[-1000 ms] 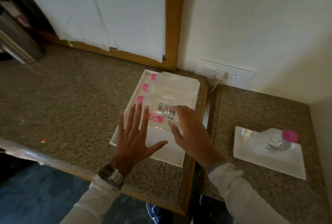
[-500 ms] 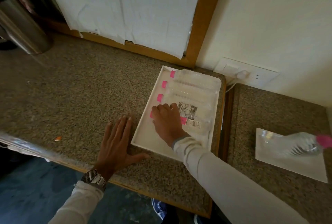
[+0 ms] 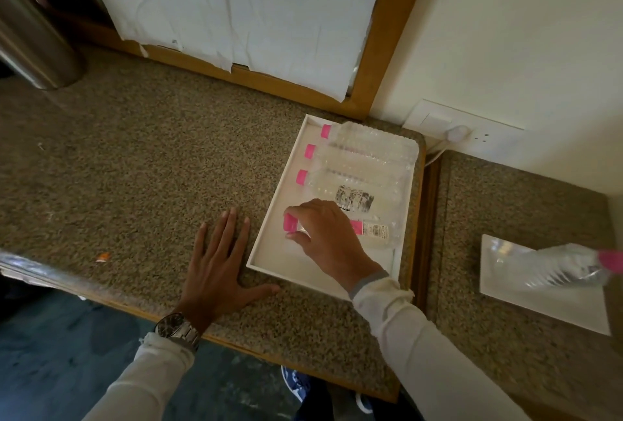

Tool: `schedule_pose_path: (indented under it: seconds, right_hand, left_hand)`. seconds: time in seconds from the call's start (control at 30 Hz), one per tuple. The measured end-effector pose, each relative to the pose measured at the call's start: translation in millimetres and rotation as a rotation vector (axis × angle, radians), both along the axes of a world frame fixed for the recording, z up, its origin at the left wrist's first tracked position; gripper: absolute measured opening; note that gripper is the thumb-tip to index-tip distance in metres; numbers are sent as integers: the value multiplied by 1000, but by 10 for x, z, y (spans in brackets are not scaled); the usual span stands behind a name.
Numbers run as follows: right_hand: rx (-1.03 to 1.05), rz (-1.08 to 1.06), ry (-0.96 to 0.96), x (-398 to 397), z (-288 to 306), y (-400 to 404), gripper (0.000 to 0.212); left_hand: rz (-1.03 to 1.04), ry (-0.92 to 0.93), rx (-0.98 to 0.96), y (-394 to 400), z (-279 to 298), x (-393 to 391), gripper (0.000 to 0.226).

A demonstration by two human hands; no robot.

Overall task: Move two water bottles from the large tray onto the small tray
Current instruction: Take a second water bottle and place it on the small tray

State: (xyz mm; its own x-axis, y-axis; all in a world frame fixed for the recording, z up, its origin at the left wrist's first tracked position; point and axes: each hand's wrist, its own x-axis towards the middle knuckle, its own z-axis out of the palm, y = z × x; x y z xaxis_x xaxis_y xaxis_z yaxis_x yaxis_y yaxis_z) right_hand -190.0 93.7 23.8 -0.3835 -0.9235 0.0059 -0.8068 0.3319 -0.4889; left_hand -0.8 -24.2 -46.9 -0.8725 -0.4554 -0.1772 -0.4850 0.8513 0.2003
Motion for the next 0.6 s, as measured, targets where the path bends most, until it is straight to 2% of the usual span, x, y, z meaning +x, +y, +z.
schedule_pose_path:
  seconds: [0.1,0.17,0.23,0.4,0.6]
  right_hand:
    - [-146,-46,-60,-53,183,192,18]
    - [-233,-120,-111,-134,305,349,29]
    - [-360,-221,-229,-246,414,535,35]
    - [-680,-426,-540,-474,598,1041,31]
    - [-819,-424,-601,-670,794,1544,34]
  left_hand:
    - [1,-12,-2,11,8,13,130]
    - [22,-2,5,31,37,-7,131]
    - [51,34,20,58,85,-52,133]
    - [60,113,7,247,289,-323,133]
    - [-79,192,-32,823,534,-957,131]
